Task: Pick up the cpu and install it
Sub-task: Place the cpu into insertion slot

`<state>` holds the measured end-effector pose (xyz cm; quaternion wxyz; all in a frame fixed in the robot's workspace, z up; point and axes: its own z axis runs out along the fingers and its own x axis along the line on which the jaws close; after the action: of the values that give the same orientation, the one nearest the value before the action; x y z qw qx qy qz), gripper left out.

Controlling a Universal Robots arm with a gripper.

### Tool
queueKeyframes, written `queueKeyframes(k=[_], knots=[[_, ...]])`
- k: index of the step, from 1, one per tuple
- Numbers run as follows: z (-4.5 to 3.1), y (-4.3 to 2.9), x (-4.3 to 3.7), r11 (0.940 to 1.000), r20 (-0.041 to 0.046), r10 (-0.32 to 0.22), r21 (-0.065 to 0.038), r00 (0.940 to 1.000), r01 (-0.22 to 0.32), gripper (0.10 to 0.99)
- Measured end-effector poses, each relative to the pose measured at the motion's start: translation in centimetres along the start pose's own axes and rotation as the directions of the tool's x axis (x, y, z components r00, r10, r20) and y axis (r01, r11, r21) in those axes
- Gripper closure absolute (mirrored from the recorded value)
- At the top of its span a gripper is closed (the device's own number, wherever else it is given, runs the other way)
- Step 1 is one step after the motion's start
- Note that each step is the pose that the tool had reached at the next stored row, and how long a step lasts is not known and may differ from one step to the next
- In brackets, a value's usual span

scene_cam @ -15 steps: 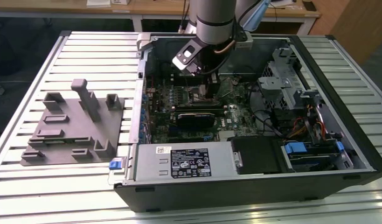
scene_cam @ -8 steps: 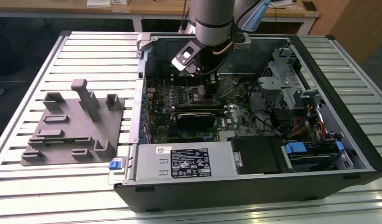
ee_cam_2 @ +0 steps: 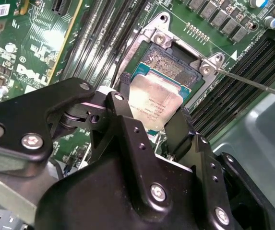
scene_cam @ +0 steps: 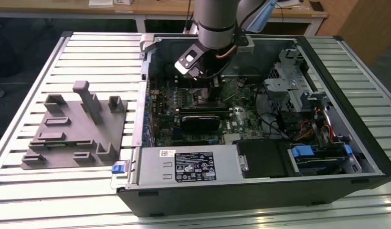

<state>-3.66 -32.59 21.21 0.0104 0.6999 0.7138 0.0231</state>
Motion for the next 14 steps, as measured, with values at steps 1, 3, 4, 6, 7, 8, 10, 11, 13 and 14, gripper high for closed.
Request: queueKeyframes(k=[1,3,4,6,7,8,10,11,13,14], knots=[[0.06,-0.07,0.01,1.0,0.0,0.0,0.0,1.0,0.0,0.545],[0.19,-0.22,0.01,1.0,0.0,0.001,0.0,1.0,-0.001,0.545],[0.28,-0.28,0.02,1.0,0.0001,0.001,0.0,1.0,-0.001,0.545],[0.51,-0.36,0.04,1.0,0.0001,0.001,0.0,1.0,-0.001,0.545],[0.63,-0.41,0.06,1.0,0.0,0.001,0.0,1.0,-0.001,0.545],[0.71,-0.45,0.08,1.0,0.0,0.001,0.001,1.0,-0.001,0.545],[0.84,-0.56,0.15,1.0,0.0,0.001,0.001,1.0,-0.001,0.545],[0.9,-0.62,0.19,1.0,0.0,0.001,0.001,1.0,-0.001,0.545],[1.03,-0.73,0.26,1.0,0.0,0.002,0.001,1.0,-0.002,0.545],[1.12,-0.75,0.29,1.0,0.0,0.002,0.002,1.0,-0.002,0.545]])
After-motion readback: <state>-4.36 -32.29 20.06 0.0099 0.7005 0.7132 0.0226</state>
